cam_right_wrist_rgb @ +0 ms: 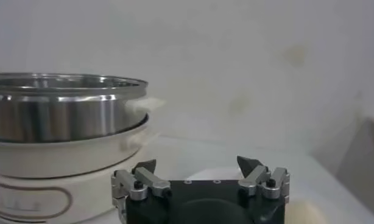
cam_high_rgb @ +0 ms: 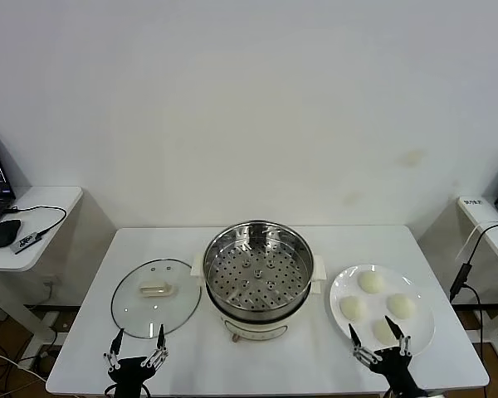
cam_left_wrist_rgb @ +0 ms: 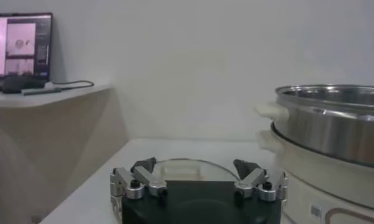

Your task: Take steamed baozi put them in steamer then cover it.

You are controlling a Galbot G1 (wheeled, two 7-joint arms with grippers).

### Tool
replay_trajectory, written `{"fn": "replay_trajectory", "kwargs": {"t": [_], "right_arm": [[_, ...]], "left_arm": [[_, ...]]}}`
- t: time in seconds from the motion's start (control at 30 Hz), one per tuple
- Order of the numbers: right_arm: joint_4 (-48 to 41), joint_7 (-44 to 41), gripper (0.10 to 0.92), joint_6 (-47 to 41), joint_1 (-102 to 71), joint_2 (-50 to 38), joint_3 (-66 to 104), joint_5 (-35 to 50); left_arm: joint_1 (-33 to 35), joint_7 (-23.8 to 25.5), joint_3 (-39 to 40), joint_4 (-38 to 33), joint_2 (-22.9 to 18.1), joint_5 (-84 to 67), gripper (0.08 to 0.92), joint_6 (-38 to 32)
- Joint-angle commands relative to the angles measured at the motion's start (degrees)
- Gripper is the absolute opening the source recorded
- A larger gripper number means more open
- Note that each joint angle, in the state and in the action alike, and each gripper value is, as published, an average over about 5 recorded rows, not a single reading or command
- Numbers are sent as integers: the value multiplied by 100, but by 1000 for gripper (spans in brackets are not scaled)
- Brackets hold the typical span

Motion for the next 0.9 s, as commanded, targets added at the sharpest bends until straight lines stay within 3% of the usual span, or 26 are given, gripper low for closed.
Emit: {"fn": "replay_trajectory", "kwargs": {"t": [0.03, 0.43, 0.9], "right_arm": [[-361, 314, 823, -191, 894, -657, 617, -2067], [-1155, -1259, 823, -1064, 2500, -2253, 628, -3952], [-2883, -4306, 823, -989, 4765, -4430, -1969, -3742]], "left_arm": [[-46, 76, -3, -45, 29, 348, 823, 152], [-307, 82, -3, 18, 142, 442, 823, 166], [-424, -81, -110, 172, 152, 1125, 823, -94]]}}
